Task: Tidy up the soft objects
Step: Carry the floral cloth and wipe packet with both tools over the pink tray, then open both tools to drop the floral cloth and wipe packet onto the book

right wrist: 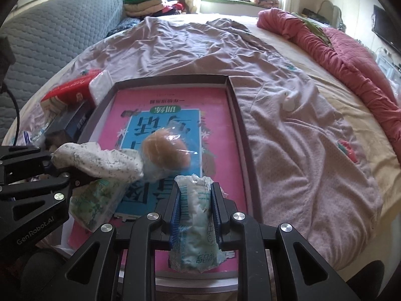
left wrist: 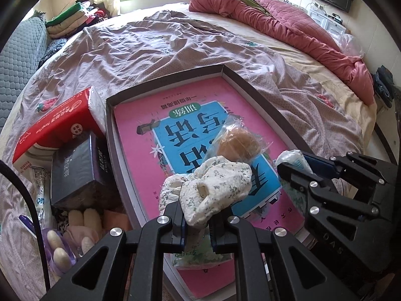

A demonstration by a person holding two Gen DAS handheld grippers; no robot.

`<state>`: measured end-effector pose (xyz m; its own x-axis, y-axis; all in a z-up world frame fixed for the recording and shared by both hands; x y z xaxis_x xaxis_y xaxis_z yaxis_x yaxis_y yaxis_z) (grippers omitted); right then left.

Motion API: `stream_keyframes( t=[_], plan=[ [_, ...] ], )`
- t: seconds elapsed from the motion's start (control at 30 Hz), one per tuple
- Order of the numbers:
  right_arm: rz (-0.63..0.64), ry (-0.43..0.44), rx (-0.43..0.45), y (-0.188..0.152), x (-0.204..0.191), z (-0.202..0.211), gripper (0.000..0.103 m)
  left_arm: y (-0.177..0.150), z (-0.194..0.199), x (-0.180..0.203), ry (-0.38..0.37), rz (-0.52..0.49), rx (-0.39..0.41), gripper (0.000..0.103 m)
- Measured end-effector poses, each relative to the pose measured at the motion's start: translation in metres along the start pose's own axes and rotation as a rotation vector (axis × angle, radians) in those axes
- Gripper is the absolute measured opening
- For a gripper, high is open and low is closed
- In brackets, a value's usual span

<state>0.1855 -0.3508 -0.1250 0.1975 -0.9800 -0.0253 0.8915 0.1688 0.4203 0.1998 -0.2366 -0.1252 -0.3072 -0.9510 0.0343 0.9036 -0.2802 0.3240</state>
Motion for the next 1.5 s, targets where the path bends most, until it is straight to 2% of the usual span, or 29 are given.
stream_keyframes(
  t=[0.53,0.9,1.0,1.2,1.5],
  plan=[
    [0.020,0.049,-0.020,-0.003,-0.011,-0.005,0.027,0.000,0.001,0.001,-0.002,0.007,0.005,0.016],
    [0.019,0.072,-0.019,-0.005,-0.014,-0.001,0.035,-0.001,0.003,-0.002,-0.010,0.014,-0.018,0.030],
    [0.020,0.063,-0.015,-0.005,-0.013,0.002,0.036,-0.001,0.005,-0.002,-0.011,0.015,-0.015,0.036],
    [0.022,0.052,-0.006,-0.007,-0.014,0.008,0.047,-0.004,0.011,-0.002,-0.014,0.010,-0.018,0.045],
    [0.019,0.035,0.007,-0.007,-0.013,0.020,0.051,-0.005,0.023,-0.005,-0.013,0.012,-0.004,0.054]
  ],
)
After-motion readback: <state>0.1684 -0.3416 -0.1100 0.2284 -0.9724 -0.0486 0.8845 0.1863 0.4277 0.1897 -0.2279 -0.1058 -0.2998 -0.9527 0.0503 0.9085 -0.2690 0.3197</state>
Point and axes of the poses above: each gripper's, at about its wrist camera, not at the fingertips, and z roughly against the way its jaws point, x to its right, y to its top, the point moved 7 cm from there along -z, roughly the way its jaws point, and after that the axes turned 10 degrees about -x, right-handed, at the moved point
